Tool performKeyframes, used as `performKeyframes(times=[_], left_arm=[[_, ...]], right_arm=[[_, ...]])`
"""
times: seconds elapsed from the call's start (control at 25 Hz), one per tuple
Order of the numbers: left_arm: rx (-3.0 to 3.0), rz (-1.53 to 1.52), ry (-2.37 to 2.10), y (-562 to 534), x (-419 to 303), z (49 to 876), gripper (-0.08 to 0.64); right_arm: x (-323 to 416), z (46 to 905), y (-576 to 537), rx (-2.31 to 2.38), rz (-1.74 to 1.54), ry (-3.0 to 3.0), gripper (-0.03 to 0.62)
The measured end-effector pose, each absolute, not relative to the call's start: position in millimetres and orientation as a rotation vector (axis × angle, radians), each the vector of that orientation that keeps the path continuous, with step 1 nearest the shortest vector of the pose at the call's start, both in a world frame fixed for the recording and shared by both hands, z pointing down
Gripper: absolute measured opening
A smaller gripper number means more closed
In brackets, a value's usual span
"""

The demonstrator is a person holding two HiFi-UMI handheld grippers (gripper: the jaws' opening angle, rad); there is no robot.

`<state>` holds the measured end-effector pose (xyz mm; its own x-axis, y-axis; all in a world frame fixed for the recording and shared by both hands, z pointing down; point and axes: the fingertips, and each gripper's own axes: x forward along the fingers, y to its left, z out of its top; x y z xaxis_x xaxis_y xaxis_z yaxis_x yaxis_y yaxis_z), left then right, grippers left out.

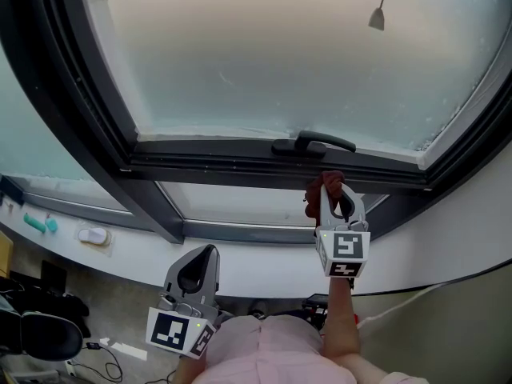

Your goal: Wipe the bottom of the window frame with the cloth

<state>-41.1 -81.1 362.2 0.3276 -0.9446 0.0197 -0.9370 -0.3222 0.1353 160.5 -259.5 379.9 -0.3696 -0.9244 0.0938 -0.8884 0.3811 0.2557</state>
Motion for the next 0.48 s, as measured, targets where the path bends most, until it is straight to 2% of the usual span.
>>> performKeyframes(times=[0.48], left_arm=[[2.459,-0.091,-1.76,-80,-25,361,-0.005]], right_arm=[[187,382,-262,1.64,-0.234,-2.402,0.064]])
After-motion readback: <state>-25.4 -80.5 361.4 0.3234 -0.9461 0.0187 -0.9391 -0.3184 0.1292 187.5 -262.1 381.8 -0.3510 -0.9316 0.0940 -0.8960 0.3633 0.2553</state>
